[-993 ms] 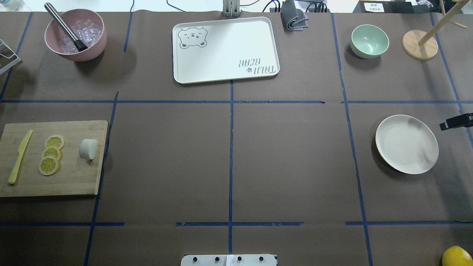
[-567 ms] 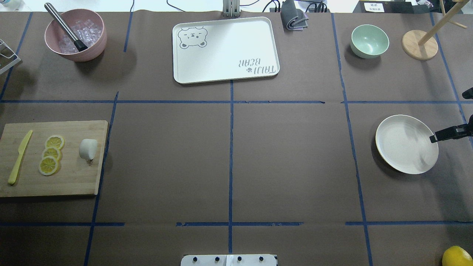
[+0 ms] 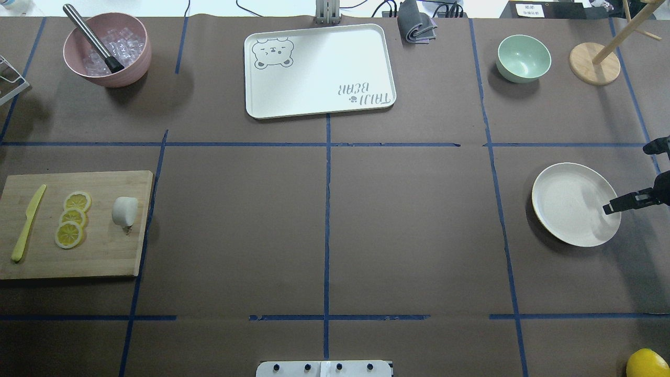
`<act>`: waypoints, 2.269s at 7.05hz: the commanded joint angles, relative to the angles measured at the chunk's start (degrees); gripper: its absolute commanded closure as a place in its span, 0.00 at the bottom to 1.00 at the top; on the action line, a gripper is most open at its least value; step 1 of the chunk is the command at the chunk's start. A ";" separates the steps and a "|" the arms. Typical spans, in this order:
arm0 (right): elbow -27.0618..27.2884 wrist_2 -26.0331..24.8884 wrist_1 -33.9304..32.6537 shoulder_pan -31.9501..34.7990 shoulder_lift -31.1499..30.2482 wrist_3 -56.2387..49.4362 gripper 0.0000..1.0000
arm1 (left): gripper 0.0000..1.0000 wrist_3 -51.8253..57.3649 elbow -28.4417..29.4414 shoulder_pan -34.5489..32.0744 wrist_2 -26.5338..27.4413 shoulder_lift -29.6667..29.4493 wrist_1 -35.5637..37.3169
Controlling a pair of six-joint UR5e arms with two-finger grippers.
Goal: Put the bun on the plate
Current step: 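Reach the right gripper to the rim of the white plate and grip it, then slide the white plate with the right gripper to the table center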
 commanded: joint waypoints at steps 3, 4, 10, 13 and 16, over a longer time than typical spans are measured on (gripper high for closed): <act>0.61 0.61 0.39 -0.07 1.73 1.97 1.00 | 0.00 -0.06 0.13 0.00 0.00 0.00 0.00; 1.65 0.79 0.39 0.02 2.17 3.02 1.00 | 0.00 -0.06 0.13 0.00 0.00 0.00 0.00; 8.87 -2.95 -0.58 -10.66 23.73 28.16 0.98 | 0.00 -0.06 0.30 0.09 0.00 0.00 -0.09; 7.47 -17.72 -8.59 -24.82 35.88 38.54 0.98 | 0.00 -0.06 0.48 0.18 0.00 -0.09 -0.17; 7.38 -25.05 -14.90 -31.26 37.59 42.48 0.98 | 0.00 -0.06 0.57 0.18 0.00 0.00 -0.09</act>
